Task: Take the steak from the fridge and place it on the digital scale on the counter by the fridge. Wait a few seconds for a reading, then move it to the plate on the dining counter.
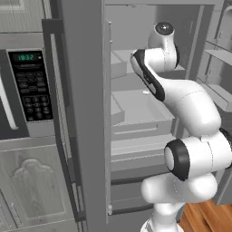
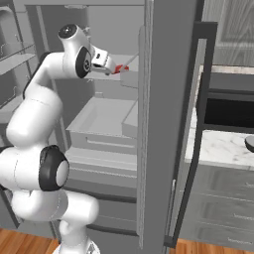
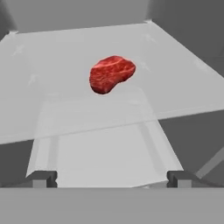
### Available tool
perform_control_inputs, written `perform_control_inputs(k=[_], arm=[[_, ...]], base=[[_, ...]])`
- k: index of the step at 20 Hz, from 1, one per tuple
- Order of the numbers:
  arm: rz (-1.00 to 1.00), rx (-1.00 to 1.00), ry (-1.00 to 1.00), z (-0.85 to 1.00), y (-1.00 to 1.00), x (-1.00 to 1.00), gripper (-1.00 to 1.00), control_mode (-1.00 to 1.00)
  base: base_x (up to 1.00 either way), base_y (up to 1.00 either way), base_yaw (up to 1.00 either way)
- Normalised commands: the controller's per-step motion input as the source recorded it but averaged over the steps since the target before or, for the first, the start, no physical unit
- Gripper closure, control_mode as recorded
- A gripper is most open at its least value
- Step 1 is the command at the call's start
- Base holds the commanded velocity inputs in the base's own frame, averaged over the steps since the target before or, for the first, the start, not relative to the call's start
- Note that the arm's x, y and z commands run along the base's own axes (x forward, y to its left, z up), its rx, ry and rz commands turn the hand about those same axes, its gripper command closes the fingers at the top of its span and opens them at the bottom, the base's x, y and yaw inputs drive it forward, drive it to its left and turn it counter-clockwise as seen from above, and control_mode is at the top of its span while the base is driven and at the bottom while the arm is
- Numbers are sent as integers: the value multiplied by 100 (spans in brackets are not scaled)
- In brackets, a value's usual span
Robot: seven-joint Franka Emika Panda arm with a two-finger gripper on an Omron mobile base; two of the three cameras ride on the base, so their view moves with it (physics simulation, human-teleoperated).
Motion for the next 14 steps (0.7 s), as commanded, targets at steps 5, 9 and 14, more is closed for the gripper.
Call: perform_control_inputs(k=[5, 9, 14], arm=[[-2, 0, 2, -22, -9, 58, -100, -100], [0, 0, 0, -14, -9, 51, -100, -100], [0, 0, 0, -10, -5, 47, -100, -100]], base=[[0, 0, 0], [0, 0, 0], [0, 0, 0]])
